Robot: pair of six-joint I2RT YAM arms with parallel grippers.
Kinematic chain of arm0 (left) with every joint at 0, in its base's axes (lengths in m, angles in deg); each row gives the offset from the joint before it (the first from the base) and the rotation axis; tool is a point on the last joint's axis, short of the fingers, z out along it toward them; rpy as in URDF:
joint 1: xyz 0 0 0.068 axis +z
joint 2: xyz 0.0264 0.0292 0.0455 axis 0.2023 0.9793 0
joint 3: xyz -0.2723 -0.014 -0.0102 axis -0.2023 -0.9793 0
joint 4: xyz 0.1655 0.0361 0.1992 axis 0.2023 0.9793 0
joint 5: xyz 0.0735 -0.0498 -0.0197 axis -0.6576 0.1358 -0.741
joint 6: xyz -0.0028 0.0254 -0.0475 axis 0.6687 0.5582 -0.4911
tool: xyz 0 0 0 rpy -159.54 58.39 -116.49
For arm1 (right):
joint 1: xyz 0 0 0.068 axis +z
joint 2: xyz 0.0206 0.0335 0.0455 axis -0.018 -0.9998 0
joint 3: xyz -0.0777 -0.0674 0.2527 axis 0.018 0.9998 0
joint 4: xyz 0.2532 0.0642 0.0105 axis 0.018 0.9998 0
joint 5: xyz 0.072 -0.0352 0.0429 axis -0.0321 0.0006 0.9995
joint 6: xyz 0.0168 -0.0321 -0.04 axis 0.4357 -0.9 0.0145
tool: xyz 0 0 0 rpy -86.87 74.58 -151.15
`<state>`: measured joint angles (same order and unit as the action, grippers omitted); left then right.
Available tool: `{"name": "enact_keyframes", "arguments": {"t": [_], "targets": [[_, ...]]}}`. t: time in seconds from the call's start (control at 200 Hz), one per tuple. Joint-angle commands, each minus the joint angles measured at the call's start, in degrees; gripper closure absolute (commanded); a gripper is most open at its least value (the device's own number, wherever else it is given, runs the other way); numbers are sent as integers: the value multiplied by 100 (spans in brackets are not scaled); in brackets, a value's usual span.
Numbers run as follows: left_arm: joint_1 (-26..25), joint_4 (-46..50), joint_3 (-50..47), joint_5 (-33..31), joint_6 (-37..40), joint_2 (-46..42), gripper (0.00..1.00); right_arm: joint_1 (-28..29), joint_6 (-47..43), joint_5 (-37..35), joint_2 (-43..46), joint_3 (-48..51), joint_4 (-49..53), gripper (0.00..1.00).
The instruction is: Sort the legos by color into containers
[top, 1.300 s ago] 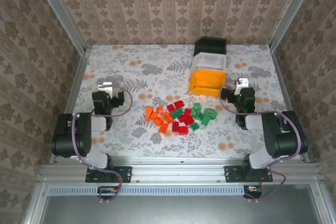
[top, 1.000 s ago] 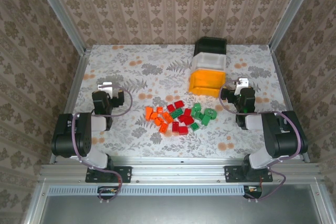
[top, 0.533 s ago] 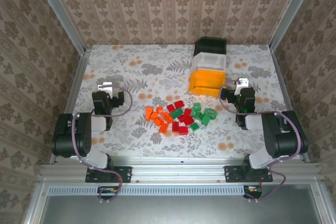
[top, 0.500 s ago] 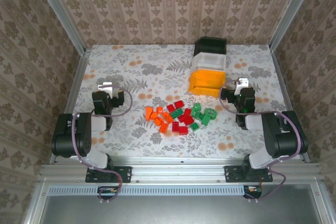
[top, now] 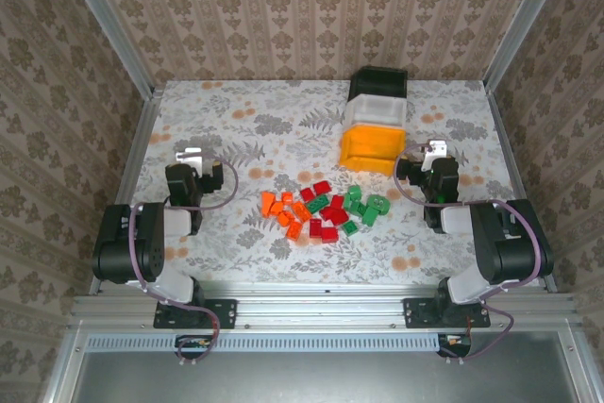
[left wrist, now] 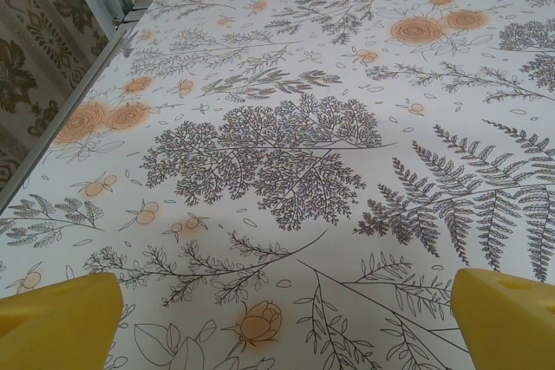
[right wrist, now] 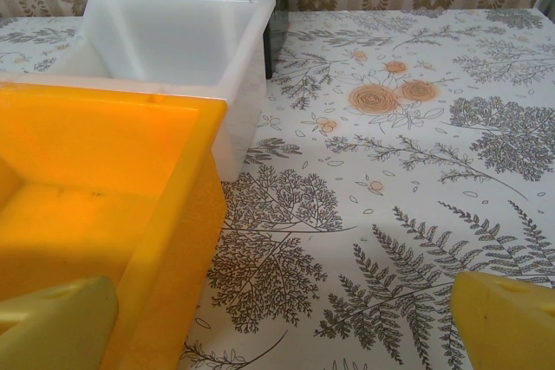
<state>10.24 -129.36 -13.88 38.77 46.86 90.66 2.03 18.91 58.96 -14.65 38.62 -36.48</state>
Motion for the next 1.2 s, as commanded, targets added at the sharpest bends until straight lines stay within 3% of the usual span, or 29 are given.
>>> {"name": "enact_keyframes", "arguments": {"t": [0.0,1.16,1.195], "targets": [[-23,-34,74,54,-28,-50,0,-3,-37,135,10,-20,73,0],[1,-2,99,192,-10,-48,0,-3,-40,135,10,-22,74,0],[-37,22,114,-94,-12,-143,0,-3,-35,135,15,-22,69,0]]}}
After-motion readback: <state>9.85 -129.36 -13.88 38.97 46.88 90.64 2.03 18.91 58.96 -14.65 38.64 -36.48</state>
